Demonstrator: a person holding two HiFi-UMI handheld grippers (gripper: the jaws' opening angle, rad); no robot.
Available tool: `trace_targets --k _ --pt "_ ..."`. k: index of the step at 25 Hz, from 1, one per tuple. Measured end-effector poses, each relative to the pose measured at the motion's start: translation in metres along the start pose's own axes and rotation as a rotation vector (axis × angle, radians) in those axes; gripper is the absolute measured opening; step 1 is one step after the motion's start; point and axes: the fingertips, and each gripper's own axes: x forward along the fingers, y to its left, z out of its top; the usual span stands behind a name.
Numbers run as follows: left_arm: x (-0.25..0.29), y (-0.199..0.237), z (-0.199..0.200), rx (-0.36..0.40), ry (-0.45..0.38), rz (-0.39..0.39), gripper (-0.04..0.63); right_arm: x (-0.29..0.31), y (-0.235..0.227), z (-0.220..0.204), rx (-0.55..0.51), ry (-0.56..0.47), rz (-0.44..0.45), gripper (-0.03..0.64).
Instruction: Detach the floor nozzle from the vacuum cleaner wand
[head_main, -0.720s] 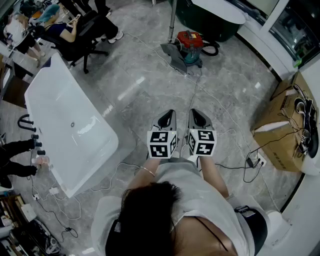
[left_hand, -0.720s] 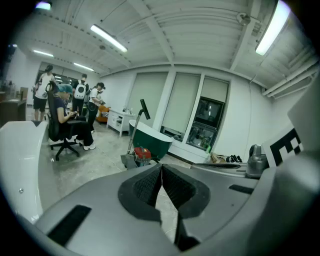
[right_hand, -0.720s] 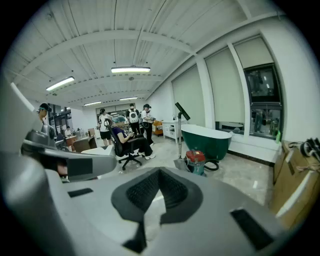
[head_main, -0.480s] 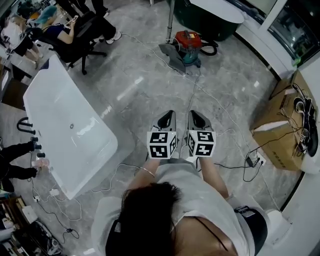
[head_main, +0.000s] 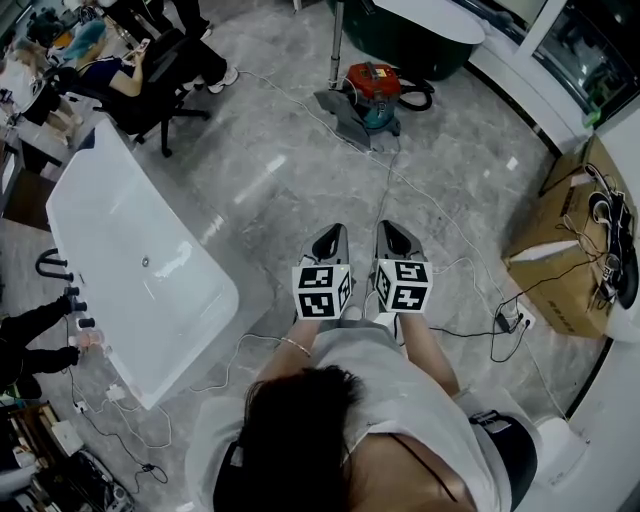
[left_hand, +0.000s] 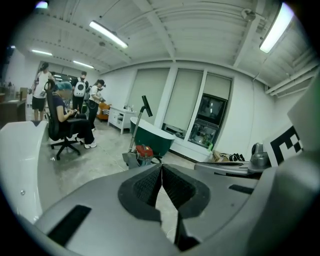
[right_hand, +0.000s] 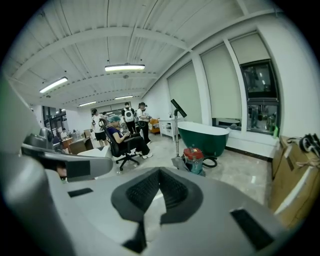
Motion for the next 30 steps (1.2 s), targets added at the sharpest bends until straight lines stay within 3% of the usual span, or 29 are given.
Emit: trace_targets --k 21,30 --pt "0.04 0.076 0.038 0.005 0.032 -0.096 0.008 0.073 0.047 0.039 -0.013 -0.035 -0.04 0.015" --pt "0.043 0.095 0.04 0.025 0.058 -0.153 0.008 0.09 0.064 0.037 0.019 -0.024 -0.089 0.015"
